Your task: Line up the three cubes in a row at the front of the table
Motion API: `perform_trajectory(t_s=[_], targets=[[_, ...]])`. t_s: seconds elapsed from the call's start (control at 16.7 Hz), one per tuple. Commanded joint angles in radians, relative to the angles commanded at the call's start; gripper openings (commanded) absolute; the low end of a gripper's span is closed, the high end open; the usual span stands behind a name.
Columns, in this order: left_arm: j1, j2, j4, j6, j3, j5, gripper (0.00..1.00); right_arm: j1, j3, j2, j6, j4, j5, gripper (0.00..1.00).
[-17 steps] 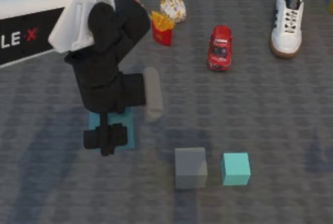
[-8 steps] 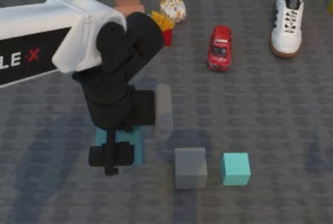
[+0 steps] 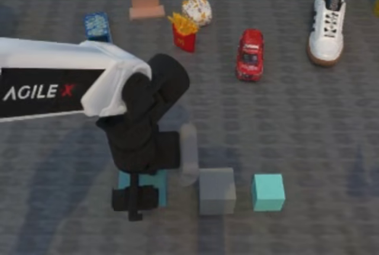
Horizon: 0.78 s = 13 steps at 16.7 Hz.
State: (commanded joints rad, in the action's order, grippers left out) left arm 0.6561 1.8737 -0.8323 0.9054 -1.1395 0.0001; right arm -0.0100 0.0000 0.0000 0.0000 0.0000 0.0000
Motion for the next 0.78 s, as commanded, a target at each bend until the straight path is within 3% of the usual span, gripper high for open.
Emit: perform_trajectory(t_s=[0.24,0.78], targets=[[0.000,0.001,0.001,0.000,0.001,0.000,0.00,0.000,0.000,0.000,0.000,0.000,0.000,1.00],[0.000,0.001,0.001,0.000,0.001,0.000,0.68,0.000,0.000,0.000,0.000,0.000,0.000,1.00]])
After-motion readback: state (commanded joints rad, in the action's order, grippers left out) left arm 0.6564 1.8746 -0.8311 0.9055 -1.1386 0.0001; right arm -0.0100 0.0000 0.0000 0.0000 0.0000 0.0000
